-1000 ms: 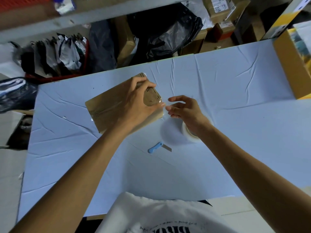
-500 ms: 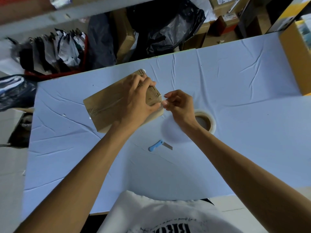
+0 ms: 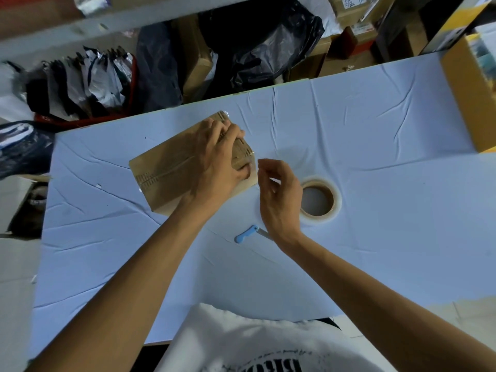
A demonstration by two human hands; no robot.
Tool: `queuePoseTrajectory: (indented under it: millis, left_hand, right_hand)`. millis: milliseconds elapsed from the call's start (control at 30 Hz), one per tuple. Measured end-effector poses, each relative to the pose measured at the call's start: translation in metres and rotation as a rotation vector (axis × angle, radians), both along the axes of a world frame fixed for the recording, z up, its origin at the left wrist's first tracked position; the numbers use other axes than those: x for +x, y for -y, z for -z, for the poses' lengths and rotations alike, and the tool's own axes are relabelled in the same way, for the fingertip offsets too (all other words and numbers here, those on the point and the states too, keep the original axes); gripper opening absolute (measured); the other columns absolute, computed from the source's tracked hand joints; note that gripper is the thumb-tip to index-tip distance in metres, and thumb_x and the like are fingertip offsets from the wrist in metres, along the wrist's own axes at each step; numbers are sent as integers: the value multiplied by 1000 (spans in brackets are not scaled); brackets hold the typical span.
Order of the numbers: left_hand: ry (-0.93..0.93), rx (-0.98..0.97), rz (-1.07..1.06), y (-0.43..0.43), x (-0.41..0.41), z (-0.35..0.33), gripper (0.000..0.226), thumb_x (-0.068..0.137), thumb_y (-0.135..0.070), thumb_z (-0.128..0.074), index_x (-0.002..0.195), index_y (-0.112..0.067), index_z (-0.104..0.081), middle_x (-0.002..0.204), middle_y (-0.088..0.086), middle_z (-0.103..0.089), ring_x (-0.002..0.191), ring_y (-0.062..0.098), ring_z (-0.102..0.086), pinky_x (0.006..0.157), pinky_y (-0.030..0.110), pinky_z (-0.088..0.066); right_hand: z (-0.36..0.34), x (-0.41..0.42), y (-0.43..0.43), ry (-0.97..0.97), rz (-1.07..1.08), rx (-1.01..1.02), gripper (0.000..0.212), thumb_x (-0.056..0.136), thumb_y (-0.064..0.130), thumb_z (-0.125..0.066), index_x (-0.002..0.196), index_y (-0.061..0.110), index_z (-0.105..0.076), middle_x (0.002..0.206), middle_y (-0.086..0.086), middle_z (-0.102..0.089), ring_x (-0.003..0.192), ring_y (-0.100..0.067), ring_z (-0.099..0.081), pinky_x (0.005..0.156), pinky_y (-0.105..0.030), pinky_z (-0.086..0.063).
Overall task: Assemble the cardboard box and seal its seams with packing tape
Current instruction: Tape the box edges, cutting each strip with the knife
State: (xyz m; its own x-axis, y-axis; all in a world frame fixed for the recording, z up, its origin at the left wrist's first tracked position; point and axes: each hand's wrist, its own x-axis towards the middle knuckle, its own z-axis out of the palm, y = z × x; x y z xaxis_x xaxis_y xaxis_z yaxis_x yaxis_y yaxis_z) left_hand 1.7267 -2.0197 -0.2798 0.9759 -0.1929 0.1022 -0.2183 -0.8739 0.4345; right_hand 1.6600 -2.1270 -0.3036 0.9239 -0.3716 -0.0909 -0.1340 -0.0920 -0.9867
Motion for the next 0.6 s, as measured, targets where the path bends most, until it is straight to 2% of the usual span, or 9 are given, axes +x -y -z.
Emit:
queuePoseTrajectory:
  millis: [100,167,333,433,500,600]
  left_hand:
    - [-29,1,-6,0,1,0,60,72,-28,-80,124,-13,-55,131,15,-47,120,30,-45,91,39,-48]
    - [-25,2,-8,0,0,-2,60,71,-24,-80,124,-12,-56,131,16,-48,120,31,-44,93,39,-45]
    - [-8,-23,-6,1,-1,-2,52,74,-19,-77,121,-10,-58,127,15,-51,118,32,-44,92,41,-45]
    - [42,27,12,3,-3,0,41,80,-24,-69,118,-10,-60,124,13,-56,122,34,-45,99,49,-41]
    - [85,75,16,5,-5,1,34,82,-24,-61,114,-11,-61,120,12,-59,122,36,-47,102,55,-36]
    - [128,143,-9,6,-2,4,29,83,-14,-63,112,-12,-59,117,11,-60,119,35,-49,100,57,-37]
  right_hand:
    - [-3,0,-8,30,-63,8,20,94,9,-56,112,9,-63,108,-4,-64,99,-8,-62,89,-20,-50]
    - [-3,2,-13,21,-61,-15,27,92,11,-59,119,9,-61,112,-2,-62,104,-9,-59,94,-22,-47]
    - [-5,4,-22,-28,-7,32,31,95,26,-57,123,14,-61,115,2,-61,105,-9,-59,94,-33,-50]
    - [-9,10,-28,-71,21,31,37,96,33,-55,127,12,-58,119,-1,-61,104,-8,-58,93,-29,-48]
    - [-12,19,-31,-118,32,54,34,95,28,-57,121,8,-62,108,-6,-68,90,-10,-61,84,-28,-50]
    - [-17,30,-30,-148,35,47,26,90,23,-60,106,5,-70,75,-2,-70,63,-7,-57,64,-26,-47]
